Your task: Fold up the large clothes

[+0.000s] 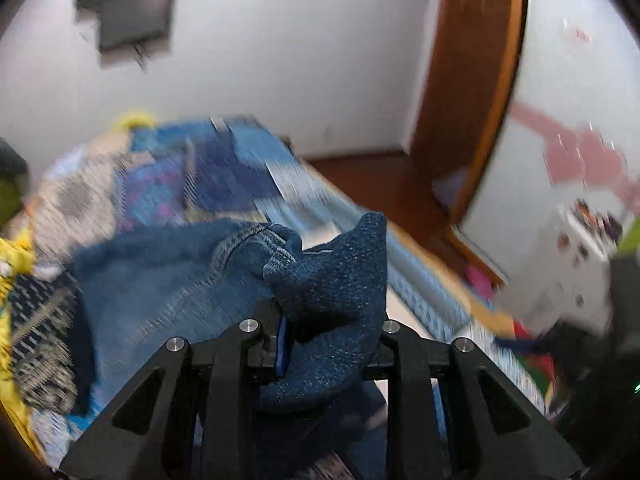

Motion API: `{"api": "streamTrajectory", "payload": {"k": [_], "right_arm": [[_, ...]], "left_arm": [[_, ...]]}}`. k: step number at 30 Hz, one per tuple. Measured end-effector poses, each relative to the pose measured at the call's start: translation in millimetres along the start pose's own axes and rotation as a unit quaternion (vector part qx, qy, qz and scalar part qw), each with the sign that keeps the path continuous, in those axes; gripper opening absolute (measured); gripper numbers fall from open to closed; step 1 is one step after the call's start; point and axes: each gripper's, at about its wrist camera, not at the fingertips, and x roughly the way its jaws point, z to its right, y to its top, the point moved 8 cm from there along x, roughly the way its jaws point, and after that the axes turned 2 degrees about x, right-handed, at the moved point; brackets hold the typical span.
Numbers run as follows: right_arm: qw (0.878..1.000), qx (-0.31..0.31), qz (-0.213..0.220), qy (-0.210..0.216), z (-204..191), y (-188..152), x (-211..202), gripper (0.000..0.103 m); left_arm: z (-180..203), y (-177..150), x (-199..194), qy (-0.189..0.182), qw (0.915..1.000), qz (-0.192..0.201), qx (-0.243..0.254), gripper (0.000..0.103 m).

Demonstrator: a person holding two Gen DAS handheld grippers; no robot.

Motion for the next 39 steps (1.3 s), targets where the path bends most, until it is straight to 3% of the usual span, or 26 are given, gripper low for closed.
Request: {"api": "streamTrajectory", "payload": {"k": [4,7,10,11,12,14,16,21,23,26,29,32,35,39], "right_arm": [[1.0,0.016,-0.014,-0.012,21,-19,-2,0.101],[0.999,0.034,-0.018,-0.013,31,-22,1,0.101],[0.999,0.046,-0.013,-0.01,35,-31,-16,0.101],[0.999,0.046,-0.008,-0.009,32,-27,-21,0.101],[0.999,0.043,0.0,-0.008,30,-24,-25,0.101],[0.999,0.033,0.021,-0.01,24,-19,-40,0.101],[0.999,0.025,0.042,-0.01,19,-6,-48,0.101],[0.997,0.013,0.074,0.016,1,22,-57,0.101],[0.997,0.005,0.077,0.026,-12,32,-54,0.101],[0.995,-0.022,0.081,0.047,-38,44,-42,0.101],[0.995,-0.049,0.05,0.074,-63,50,-7,0.101],[0.996,-0.049,-0.005,0.078,-68,46,30,0.101],[0.997,-0.037,-0.042,0.056,-54,36,59,0.101],[0.996,-0.022,-0.056,0.059,-28,17,76,0.101]], "left_arm": [[8,-43,22,-0.03,0.9971,-0.07,0.004,0.024],[16,-64,23,-0.028,0.9935,-0.106,0.031,0.025],[30,-76,11,-0.034,0.9899,-0.122,0.062,0.044],[35,-79,5,-0.043,0.9885,-0.126,0.071,0.056],[39,-81,-2,-0.048,0.9878,-0.126,0.078,0.061],[44,-74,-19,-0.046,0.9885,-0.111,0.092,0.061],[37,-66,-41,-0.019,0.9916,-0.084,0.097,0.064],[-16,-47,-79,0.052,0.9964,-0.028,0.061,0.089],[-44,-44,-96,0.103,0.9928,-0.004,0.062,0.095],[-78,-49,-106,0.155,0.9864,-0.002,0.054,0.097],[-110,-68,-98,0.172,0.9841,-0.037,0.025,0.097],[-131,-92,-84,0.162,0.9842,-0.07,-0.001,0.097],[-145,-123,-63,0.144,0.982,-0.118,-0.034,0.097],[-149,-152,-53,0.108,0.9836,-0.13,-0.063,0.103]]}}
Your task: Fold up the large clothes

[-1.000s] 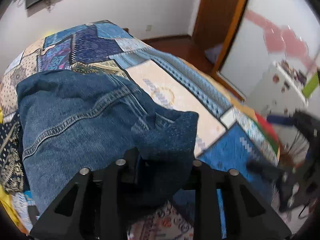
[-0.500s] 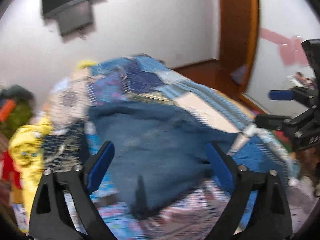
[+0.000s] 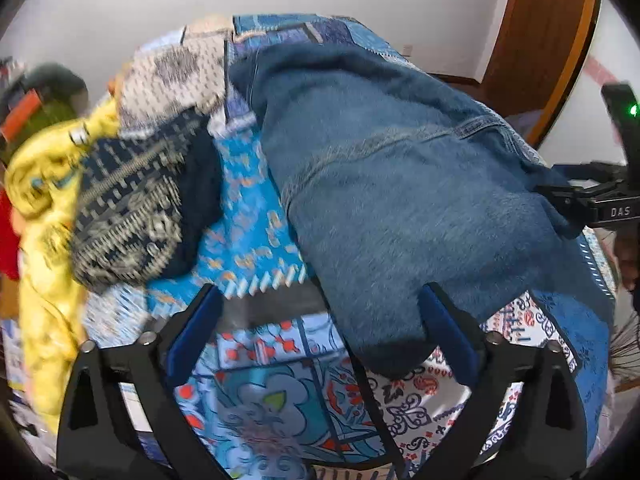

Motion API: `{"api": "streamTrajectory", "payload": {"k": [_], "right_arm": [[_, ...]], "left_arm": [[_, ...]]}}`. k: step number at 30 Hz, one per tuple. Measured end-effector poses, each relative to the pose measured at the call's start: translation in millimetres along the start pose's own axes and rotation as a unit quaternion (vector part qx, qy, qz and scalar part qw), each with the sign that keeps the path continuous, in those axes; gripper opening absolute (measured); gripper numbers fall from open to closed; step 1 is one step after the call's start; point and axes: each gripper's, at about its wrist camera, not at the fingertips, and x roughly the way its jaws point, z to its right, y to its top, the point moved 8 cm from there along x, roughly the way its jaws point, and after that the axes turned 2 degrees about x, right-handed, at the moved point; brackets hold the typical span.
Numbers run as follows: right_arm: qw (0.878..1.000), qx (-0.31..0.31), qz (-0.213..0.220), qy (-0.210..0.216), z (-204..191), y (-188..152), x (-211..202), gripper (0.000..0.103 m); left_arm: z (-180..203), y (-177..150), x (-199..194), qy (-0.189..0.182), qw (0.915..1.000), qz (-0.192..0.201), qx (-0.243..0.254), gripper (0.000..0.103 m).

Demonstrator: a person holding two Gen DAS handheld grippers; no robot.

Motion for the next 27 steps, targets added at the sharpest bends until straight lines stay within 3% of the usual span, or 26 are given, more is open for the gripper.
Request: {"api": "streamTrajectory", "payload": {"k": [5,12,15,17,23,27], "right_arm": [[1.0,0.0,0.0,0.021,12,-19,6,0.102],[0.997,-0.06,0.023,-0.039,9,-10,-21,0.102],[0.993,-0.077,0.04,-0.08,18,-1,-39,0.102],[0.992,-0.077,0.05,-0.091,23,9,-48,0.102],[0.994,-0.062,0.078,-0.039,10,47,-57,0.103],[0.995,-0.079,0.059,-0.009,-14,65,-32,0.103]], "left_arm": [[0,-14,8,-0.038,0.999,-0.006,-0.022,0.103],[1,-14,-17,0.016,0.9993,0.013,0.03,0.103],[-15,-2,-30,0.053,0.9975,0.031,0.034,0.103],[-25,11,-37,0.055,0.9972,0.044,0.025,0.103],[-46,64,-36,0.079,0.994,0.075,0.007,0.103],[-50,91,-11,0.086,0.9938,0.07,0.003,0.103]]}}
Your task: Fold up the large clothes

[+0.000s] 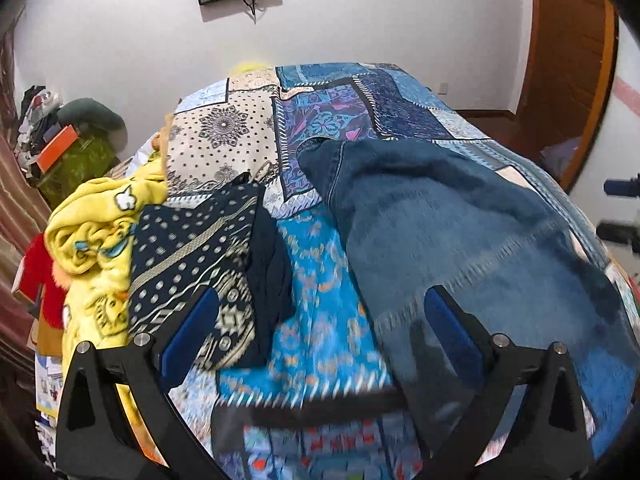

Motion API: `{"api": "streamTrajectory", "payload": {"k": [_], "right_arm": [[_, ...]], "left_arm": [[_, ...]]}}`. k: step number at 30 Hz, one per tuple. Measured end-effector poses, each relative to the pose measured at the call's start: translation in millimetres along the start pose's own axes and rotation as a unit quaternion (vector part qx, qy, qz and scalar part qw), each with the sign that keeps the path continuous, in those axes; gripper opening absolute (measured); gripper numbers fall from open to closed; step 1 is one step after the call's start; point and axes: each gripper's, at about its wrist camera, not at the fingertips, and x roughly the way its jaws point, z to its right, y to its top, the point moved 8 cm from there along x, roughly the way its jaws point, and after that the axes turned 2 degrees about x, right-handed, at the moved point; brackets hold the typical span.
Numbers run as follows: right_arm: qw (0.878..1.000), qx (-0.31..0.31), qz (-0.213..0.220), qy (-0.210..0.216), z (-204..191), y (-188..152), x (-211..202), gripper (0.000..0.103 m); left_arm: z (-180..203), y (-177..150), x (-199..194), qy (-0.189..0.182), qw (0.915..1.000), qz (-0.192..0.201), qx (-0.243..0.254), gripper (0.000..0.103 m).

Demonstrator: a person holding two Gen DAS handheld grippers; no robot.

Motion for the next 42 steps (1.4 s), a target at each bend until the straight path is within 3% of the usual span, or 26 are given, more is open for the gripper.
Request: {"api": "streamTrajectory", "payload": {"k": [5,9,12,16,20,23,25,29,34,39,42], "right_arm": [[0.999,-0.019,-0.039,0.019,-18,11,47,0.103],[0.998,0.004,-0.067,0.021,-7,19,79,0.103],[0.996,0.039,-0.068,0.042,6,29,91,0.103],[0.994,0.092,-0.058,-0.01,38,42,106,0.103],[0.989,0.133,-0.063,-0.024,56,42,107,0.102],[0.988,0.144,-0.047,-0.002,56,43,89,0.102],[0.989,0.142,-0.036,0.021,51,44,69,0.102],[0.993,0.113,-0.002,0.038,40,51,36,0.103],[0.99,0.112,0.025,0.079,24,43,2,0.103],[0.984,0.132,0.004,0.122,14,19,4,0.103],[0.983,0.125,-0.027,0.131,7,0,20,0.103]], "left_arm": [[7,22,55,-0.005,0.9995,-0.03,-0.002,0.103],[8,42,87,-0.022,0.9986,-0.043,-0.023,0.103],[2,61,109,-0.005,0.9982,-0.057,-0.015,0.103],[-3,83,132,-0.006,0.9976,-0.067,-0.015,0.103],[-7,104,126,0.023,0.9979,-0.06,-0.007,0.103],[-16,124,99,0.058,0.9981,-0.02,0.003,0.103],[-19,129,82,0.053,0.9986,-0.006,0.003,0.103],[-13,123,43,0.021,0.9997,0.014,0.009,0.103],[5,88,10,-0.016,0.9994,0.013,0.028,0.103],[18,44,2,-0.067,0.9977,-0.007,0.009,0.103],[22,13,14,-0.116,0.9916,-0.048,-0.031,0.103]]}}
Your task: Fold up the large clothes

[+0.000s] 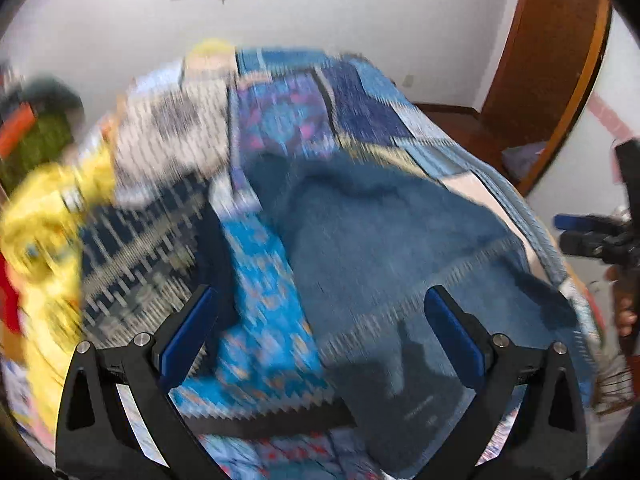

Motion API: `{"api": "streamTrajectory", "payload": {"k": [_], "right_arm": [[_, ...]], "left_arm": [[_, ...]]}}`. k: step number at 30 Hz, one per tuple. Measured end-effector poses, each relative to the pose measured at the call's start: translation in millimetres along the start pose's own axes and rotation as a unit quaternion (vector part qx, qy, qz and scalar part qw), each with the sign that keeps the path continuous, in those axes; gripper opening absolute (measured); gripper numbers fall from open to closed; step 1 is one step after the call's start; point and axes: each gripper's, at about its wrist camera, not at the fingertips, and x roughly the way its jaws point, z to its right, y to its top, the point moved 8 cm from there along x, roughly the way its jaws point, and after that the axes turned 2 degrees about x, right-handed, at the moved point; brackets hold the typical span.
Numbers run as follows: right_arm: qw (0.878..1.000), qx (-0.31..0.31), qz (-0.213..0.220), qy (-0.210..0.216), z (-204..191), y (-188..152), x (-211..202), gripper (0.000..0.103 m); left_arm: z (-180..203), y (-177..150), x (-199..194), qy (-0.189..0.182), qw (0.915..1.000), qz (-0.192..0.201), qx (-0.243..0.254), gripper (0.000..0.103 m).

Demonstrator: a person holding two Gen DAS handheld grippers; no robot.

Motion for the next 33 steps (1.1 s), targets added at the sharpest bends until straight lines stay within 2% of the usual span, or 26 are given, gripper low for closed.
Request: {"api": "streamTrajectory", "payload": {"k": [2,4,7,9,13,17,22,24,29,31,33], "right_arm": [[0.999,0.007,-0.031,0.01,5,-12,17,0.103],[0.998,0.026,-0.062,0.016,13,-22,36,0.103],[0.993,0.049,-0.108,0.026,25,-34,64,0.103],[0.99,0.057,-0.119,0.05,27,-36,73,0.103],[0.983,0.094,-0.119,0.1,41,-27,84,0.103],[0.973,0.13,-0.116,0.15,46,-23,98,0.103],[0.976,0.114,-0.105,0.156,31,-18,102,0.103],[0.974,0.118,-0.103,0.163,27,-15,102,0.099],[0.973,0.114,-0.09,0.177,23,-17,93,0.071],[0.977,0.108,-0.084,0.166,20,-16,89,0.063],[0.98,0.1,-0.079,0.151,15,-15,81,0.053]], "left_arm": [[0,-17,15,-0.035,0.9985,-0.035,-0.026,0.103],[0,-31,29,-0.051,0.9958,-0.061,-0.046,0.103],[1,-41,47,-0.089,0.9891,-0.082,-0.084,0.103],[2,-40,57,-0.118,0.9822,-0.09,-0.115,0.103],[2,-37,80,-0.144,0.9729,-0.104,-0.148,0.103],[9,-37,99,-0.184,0.9592,-0.119,-0.179,0.103],[21,-31,101,-0.18,0.9665,-0.106,-0.149,0.1],[25,-29,98,-0.192,0.9651,-0.099,-0.148,0.088],[33,-30,86,-0.179,0.9742,-0.069,-0.119,0.077],[38,-29,76,-0.175,0.976,-0.058,-0.116,0.069],[38,-27,66,-0.178,0.976,-0.047,-0.117,0.057]]}}
